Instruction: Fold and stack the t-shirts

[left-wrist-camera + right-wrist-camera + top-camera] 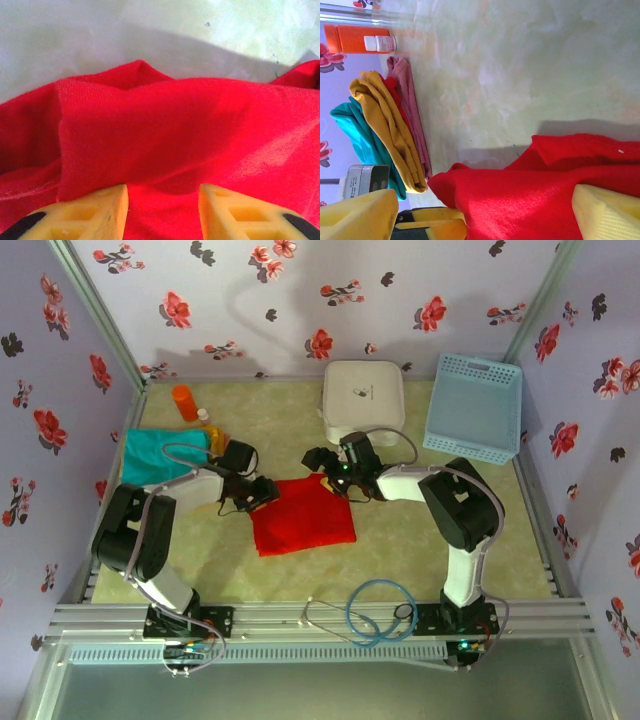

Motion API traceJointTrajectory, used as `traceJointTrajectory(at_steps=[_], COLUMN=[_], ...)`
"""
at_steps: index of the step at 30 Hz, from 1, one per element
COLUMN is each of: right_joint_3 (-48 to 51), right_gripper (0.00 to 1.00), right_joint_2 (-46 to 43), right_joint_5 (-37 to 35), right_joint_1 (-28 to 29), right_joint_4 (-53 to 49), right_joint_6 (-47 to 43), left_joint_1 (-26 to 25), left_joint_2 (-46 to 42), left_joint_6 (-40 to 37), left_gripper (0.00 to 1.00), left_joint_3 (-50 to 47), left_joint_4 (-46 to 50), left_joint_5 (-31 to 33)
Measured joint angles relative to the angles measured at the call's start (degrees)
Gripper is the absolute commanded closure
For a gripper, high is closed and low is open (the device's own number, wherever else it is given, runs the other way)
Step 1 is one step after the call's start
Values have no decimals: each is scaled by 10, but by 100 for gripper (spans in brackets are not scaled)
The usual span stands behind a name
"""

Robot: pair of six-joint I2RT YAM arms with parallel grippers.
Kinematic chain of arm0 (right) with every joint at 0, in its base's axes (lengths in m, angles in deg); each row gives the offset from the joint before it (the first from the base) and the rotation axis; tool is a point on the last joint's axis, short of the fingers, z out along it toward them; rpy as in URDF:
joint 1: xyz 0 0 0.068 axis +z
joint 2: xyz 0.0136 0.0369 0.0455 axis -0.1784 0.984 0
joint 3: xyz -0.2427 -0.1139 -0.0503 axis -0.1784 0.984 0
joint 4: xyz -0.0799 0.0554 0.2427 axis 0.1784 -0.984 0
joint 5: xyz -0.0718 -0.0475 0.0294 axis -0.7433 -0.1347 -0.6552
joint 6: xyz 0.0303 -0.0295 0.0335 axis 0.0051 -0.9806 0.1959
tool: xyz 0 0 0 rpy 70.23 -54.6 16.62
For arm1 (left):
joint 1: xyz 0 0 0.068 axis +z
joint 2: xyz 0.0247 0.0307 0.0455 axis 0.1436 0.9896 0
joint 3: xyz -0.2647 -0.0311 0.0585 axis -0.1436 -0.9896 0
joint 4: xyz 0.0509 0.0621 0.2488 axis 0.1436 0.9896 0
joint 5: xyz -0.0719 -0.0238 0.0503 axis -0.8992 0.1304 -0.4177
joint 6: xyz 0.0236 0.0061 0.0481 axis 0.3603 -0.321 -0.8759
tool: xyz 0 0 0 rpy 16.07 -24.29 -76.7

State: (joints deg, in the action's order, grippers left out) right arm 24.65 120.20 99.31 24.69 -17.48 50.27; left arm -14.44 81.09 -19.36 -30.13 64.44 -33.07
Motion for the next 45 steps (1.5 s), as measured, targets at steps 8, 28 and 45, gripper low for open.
traceJointTrajectory(at_steps=[8,28,45], right_joint_3=[-23,-33,77], right_gripper=[6,4,4], right_joint_2=[-10,-244,-358], right_joint_5=[1,-97,-115], right_joint_1=[-1,24,19], right_joint_4=[-59,-459,-479], right_joint_6=[-26,-167,-155], left_joint_1=[18,35,3], left_joint_2=[-58,-245,-64], left_joint_6=[-37,-115,-66], left_gripper=[47,18,27], left_joint_3=[0,-16,-27], left_joint_4=[63,266,153], left_joint_5=[1,51,19])
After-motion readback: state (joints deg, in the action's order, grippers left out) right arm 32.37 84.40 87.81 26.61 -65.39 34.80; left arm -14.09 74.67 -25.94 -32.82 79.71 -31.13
